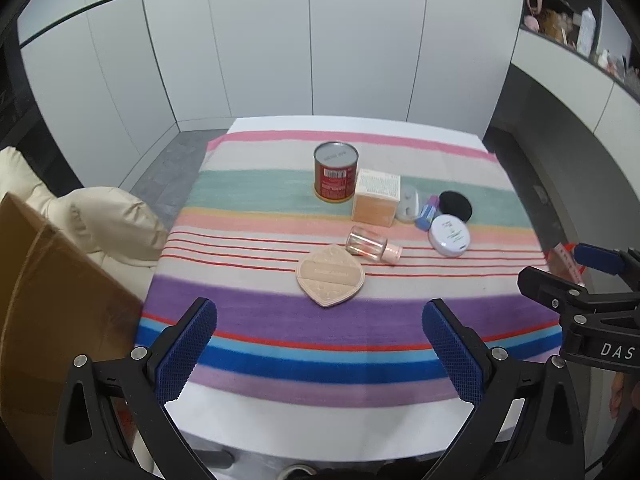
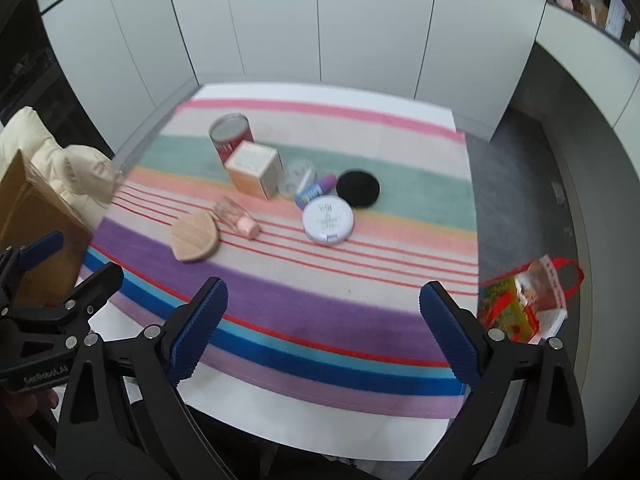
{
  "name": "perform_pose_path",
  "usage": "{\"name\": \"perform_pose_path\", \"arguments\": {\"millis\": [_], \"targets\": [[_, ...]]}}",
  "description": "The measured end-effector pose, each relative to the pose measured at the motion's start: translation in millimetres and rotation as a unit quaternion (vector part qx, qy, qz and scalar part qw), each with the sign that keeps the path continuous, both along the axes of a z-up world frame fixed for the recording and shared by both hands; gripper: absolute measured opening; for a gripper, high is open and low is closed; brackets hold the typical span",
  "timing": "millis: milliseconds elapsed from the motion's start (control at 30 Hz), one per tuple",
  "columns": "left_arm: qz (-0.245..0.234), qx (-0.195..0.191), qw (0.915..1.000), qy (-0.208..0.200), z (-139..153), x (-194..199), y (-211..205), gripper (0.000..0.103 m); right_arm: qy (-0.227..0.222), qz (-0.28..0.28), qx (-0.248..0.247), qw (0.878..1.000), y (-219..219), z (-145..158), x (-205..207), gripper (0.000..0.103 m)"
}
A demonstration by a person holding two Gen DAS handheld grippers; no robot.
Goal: Organize objects
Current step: 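Move both tools back over the table toward the remaining items, then grasp the beige puff with the left tool while the right tool grasps the white compact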
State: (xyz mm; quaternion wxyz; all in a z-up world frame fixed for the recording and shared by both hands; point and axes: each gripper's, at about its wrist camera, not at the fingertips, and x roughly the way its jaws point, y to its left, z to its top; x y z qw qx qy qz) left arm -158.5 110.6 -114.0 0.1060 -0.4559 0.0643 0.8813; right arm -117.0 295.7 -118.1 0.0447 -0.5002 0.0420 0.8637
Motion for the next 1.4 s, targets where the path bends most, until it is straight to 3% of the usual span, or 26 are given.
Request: {"name": "perform_pose_path", "arguments": {"millis": [200,600,733,1000,1067,1400], "targets": [[-0.010,-0.008,0.9995,-0.030,-37,-29,10,0.103,-0.022,0.005,0.010,1.000,7,-36,-26,0.098],[0.003,-0.009,0.9954,-0.095,-107,-72,14,0.100,-0.069,-0.001,0.001,0.998,35,-104,-78,0.084],[0.002,-0.004,0.9951,-0.099,-112,-79,17,0.093,-0.076,0.005,0.000,0.997,34,-116,-89,0.075],[-0.013,-0.009,0.9952,-0.096,-112,-87,29,0.069,-0.054,0.028,0.011,0.998,20,-120,-106,0.072],[-0.012,0.000,0.9943,-0.106,-110,-90,30,0.067,-0.047,0.042,0.010,0.998,15,-118,-109,0.060],[-0.014,0.003,0.9950,-0.098,-80,-83,32,0.065,-0.050,0.057,0.000,0.997,4,-103,-89,0.060]]}}
